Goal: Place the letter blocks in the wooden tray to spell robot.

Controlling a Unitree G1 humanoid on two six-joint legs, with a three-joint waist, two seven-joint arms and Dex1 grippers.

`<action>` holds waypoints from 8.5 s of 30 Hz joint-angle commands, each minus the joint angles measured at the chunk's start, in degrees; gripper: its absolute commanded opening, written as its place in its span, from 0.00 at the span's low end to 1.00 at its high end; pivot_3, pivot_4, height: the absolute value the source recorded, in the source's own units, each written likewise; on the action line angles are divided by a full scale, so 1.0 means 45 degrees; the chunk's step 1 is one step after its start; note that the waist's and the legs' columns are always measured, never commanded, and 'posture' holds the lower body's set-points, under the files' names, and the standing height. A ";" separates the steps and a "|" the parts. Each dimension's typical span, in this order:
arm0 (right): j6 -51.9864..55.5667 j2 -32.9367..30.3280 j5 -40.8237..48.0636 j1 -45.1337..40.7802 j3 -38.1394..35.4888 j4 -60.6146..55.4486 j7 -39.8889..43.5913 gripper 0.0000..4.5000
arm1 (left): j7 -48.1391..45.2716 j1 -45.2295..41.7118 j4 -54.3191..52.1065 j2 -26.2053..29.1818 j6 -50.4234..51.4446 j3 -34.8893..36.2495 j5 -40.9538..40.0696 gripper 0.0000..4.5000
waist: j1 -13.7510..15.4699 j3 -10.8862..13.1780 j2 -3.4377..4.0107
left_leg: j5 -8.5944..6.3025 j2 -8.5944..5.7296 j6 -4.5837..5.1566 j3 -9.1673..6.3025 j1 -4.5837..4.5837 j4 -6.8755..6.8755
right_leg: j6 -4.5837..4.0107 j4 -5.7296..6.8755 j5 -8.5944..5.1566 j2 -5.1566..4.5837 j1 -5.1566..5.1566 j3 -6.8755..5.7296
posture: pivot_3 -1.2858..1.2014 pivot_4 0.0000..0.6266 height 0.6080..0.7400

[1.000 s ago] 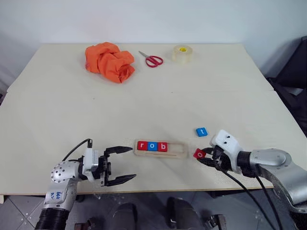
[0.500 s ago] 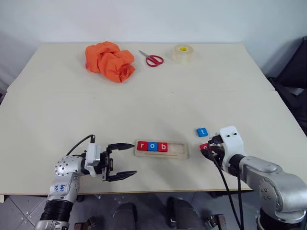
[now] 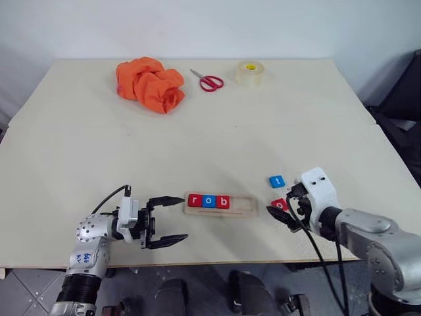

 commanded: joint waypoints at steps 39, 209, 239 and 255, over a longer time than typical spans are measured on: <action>-1.7582 -0.4375 -0.4152 -0.4042 0.5814 1.2245 1.1288 0.32 | 0.0650 0.1328 -0.1229 0.0423 -0.0484 0.0770 -0.0147 1.00 | 0.0003 0.0002 0.0000 | 0.0000 0.0002 0.0001 0.0033 0.0045 0.0025 | 0.0031 -0.0036 0.0042 -0.0005 0.0053 0.0012 | 0.52 0.24 1.00; -1.1680 -0.5494 -0.2041 -0.1127 0.4444 0.7258 0.6951 0.96 | -0.1400 -0.0444 0.1387 0.1124 -0.1099 0.0406 -0.0544 1.00 | 0.0009 -0.0008 -0.0020 | 0.0007 0.0000 0.0020 0.0048 -0.0024 -0.0009 | 0.0033 -0.0056 0.0043 0.0005 -0.0025 0.0033 | 0.52 0.24 1.00; -0.9579 -0.4523 -0.2609 -0.4169 0.6204 0.5974 0.7387 0.32 | -0.1718 -0.0554 0.1411 0.1534 -0.0701 0.1100 -0.0438 1.00 | 0.0007 -0.0008 -0.0018 | 0.0006 0.0002 0.0017 0.0053 -0.0022 0.0005 | 0.0029 -0.0047 0.0051 -0.0002 -0.0027 0.0035 | 0.52 0.24 1.00; -1.0348 -0.3624 -0.3285 -0.5241 0.7722 0.6838 0.8148 0.32 | -0.1192 0.0082 0.0682 0.1366 -0.0701 0.1221 -0.0415 1.00 | 0.0004 -0.0008 -0.0018 | 0.0005 0.0002 0.0016 0.0058 -0.0025 0.0005 | 0.0027 -0.0036 0.0049 -0.0001 -0.0035 0.0035 | 0.52 0.24 1.00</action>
